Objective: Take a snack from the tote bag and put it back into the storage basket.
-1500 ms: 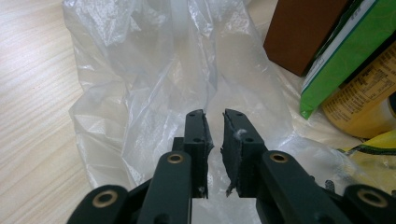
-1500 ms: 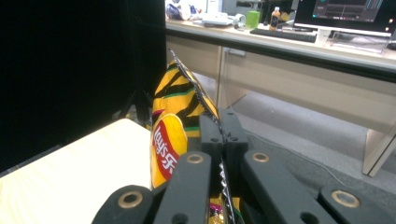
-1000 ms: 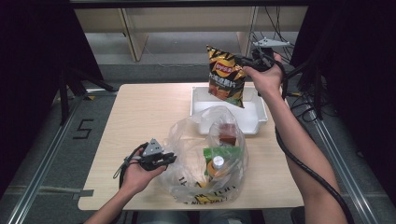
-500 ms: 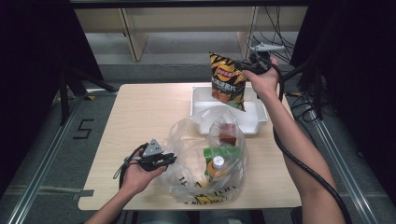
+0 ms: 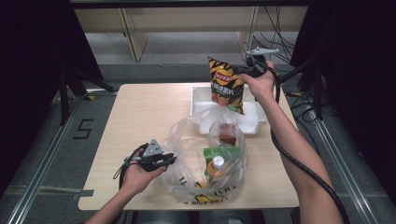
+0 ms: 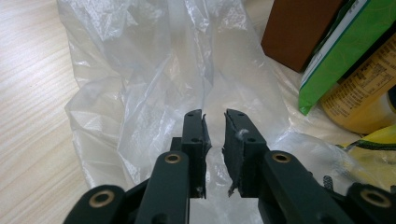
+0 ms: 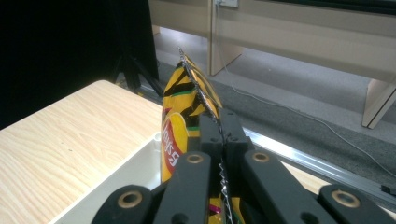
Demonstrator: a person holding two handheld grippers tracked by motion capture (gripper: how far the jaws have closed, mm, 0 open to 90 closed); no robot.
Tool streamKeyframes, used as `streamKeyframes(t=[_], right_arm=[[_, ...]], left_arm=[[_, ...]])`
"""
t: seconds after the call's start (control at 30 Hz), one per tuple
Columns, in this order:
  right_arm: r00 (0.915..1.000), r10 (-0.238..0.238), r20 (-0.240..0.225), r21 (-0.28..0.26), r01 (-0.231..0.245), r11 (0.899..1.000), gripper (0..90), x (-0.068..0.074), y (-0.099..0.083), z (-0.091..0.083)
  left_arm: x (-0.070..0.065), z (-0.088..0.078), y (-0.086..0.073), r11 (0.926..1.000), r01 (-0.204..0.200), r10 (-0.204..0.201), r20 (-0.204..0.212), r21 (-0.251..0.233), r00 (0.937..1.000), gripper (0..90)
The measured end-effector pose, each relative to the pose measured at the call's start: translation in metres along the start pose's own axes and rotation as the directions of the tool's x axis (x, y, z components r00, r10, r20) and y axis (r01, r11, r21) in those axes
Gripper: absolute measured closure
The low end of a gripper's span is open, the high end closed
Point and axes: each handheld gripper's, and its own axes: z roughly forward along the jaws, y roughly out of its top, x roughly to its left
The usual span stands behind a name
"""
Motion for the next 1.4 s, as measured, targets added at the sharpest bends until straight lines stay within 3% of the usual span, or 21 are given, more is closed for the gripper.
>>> streamKeyframes(t=[0.07,0.1,0.17,0.23,0.27,0.3,0.37,0.4,0.43,0.6,0.67,0.93,0.97,1.0,1.4], right_arm=[[0.9998,-0.02,0.006,-0.008,0.02,1.0,90.0,-0.001,-0.001,0.003],[1.0,0.004,0.004,-0.004,-0.003,1.0,90.0,0.001,-0.001,0.003],[0.9997,-0.024,0.002,0.006,0.024,1.0,90.0,0.0,-0.002,0.005],[1.0,-0.001,-0.002,0.009,0.001,1.0,90.0,0.002,-0.003,0.008],[1.0,-0.009,0.003,0.008,0.009,1.0,90.0,0.002,-0.004,0.009],[0.9998,-0.015,-0.016,0.016,0.015,1.0,90.0,0.002,-0.004,0.01],[0.9997,-0.022,-0.01,0.021,0.023,1.0,90.0,0.002,-0.006,0.012],[0.9997,-0.019,-0.013,0.029,0.019,0.999,90.0,0.001,-0.006,0.012],[1.0,-0.008,-0.003,0.025,0.008,1.0,90.0,0.001,-0.007,0.014],[1.0,0.002,-0.006,0.031,-0.002,1.0,90.0,-0.001,-0.009,0.017],[0.9999,-0.012,-0.008,0.033,0.012,0.999,90.0,-0.002,-0.01,0.019],[0.9999,0.01,-0.008,0.057,-0.009,0.998,90.0,-0.007,-0.015,0.023],[0.9998,0.02,0.0,0.048,-0.02,0.999,90.0,-0.006,-0.016,0.025],[0.9999,-0.007,-0.01,0.047,0.008,0.999,90.0,-0.008,-0.017,0.025],[0.9998,0.014,-0.017,0.051,-0.013,0.999,89.9,-0.01,-0.017,0.028]], left_arm=[[-0.001,0.001,0.0,0.9998,0.014,-0.014,0.001,-0.012,0.9999,77.2],[0.0,0.001,0.0,1.0,-0.004,0.004,-0.002,-0.007,1.0,77.2],[0.0,0.001,0.0,0.9999,-0.009,0.009,0.005,-0.005,0.9999,77.0],[0.002,0.0,0.0,0.9995,-0.029,0.029,0.011,0.011,0.9995,76.7],[0.001,0.001,0.0,0.9999,-0.012,0.012,0.011,-0.001,0.9999,76.6],[0.0,0.001,0.0,0.9999,-0.012,0.012,0.002,-0.006,0.9999,76.5],[0.001,0.0,0.0,0.9998,-0.017,0.017,-0.007,-0.002,0.9998,76.4],[-0.001,0.001,-0.001,0.9999,0.008,-0.008,-0.002,-0.009,1.0,76.4],[0.0,0.0,0.0,0.9999,-0.012,0.012,-0.003,-0.009,0.9999,76.3],[0.001,0.0,0.0,0.9996,-0.028,0.028,0.007,0.007,0.9996,76.3],[0.001,0.0,0.0,0.9996,-0.027,0.027,0.007,0.012,0.9996,76.2],[0.001,0.001,-0.001,0.9995,-0.031,0.031,0.002,0.003,0.9995,76.1],[0.001,0.001,-0.001,0.9995,-0.031,0.031,0.003,0.004,0.9995,76.1],[0.001,0.001,-0.001,0.9995,-0.031,0.031,0.004,0.004,0.9995,76.1],[0.001,0.001,-0.001,0.9996,-0.029,0.029,0.003,0.008,0.9996,76.1]])
